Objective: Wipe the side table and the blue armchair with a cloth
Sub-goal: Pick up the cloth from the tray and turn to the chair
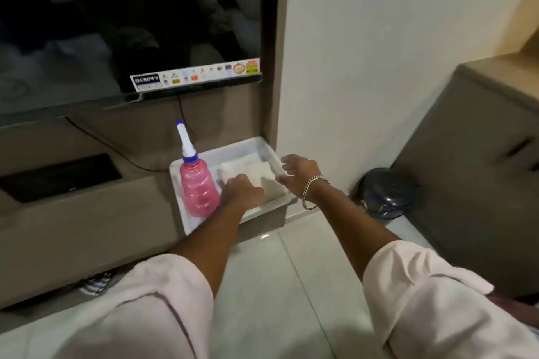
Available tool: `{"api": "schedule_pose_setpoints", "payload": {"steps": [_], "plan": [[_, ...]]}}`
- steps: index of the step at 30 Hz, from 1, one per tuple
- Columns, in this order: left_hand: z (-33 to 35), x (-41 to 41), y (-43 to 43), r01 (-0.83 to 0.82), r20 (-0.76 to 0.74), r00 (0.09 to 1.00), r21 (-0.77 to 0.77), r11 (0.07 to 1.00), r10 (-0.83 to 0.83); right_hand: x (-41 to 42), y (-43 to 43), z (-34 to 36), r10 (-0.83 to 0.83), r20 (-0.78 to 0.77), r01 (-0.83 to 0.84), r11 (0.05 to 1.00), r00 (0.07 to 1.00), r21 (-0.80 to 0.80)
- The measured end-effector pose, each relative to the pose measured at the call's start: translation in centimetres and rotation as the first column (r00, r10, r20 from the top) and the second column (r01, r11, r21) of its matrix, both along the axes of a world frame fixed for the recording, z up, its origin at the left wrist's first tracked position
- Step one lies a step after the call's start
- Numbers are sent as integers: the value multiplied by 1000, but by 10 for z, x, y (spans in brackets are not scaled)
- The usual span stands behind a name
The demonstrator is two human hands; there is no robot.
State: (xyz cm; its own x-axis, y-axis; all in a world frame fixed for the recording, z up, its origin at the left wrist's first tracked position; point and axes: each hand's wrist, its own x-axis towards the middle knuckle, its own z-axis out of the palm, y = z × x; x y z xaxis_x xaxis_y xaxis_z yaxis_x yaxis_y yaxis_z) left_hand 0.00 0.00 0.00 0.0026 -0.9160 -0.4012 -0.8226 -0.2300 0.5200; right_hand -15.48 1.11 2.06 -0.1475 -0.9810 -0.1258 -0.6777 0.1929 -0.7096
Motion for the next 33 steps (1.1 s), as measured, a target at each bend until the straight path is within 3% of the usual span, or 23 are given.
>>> {"api": "schedule_pose_setpoints", "payload": {"steps": [4,7,10,14,18,21,23,25,28,33], "plan": [[-37,3,-10,-307,-152,939,30,951,308,29,-47,-42,84,-242,-22,968,967,249],[-43,-5,-29,-510,-370,783,79,856,500,43,-66,-65,75,-289,10,959,954,283],[-37,-9,-46,-632,-493,635,110,767,595,37,-73,-71,1,-174,49,958,985,281],[-14,-7,-41,-630,-686,484,157,760,543,16,-56,-58,-119,127,98,982,985,162],[25,-20,-14,-498,-874,229,274,823,429,-18,-11,-31,-319,473,295,947,821,125],[38,-46,31,-273,-933,161,272,923,323,-61,53,-17,-414,745,293,908,523,299],[37,-73,66,-85,-953,133,261,962,271,-95,111,-11,-413,831,282,904,374,322],[32,-101,104,59,-958,162,250,966,238,-121,176,-11,-418,870,338,884,261,323],[20,-153,186,235,-945,266,257,938,192,-154,290,-13,-440,883,483,816,165,317],[-7,-234,362,473,-923,383,229,851,36,-204,500,-29,-521,853,716,600,13,356]]}}
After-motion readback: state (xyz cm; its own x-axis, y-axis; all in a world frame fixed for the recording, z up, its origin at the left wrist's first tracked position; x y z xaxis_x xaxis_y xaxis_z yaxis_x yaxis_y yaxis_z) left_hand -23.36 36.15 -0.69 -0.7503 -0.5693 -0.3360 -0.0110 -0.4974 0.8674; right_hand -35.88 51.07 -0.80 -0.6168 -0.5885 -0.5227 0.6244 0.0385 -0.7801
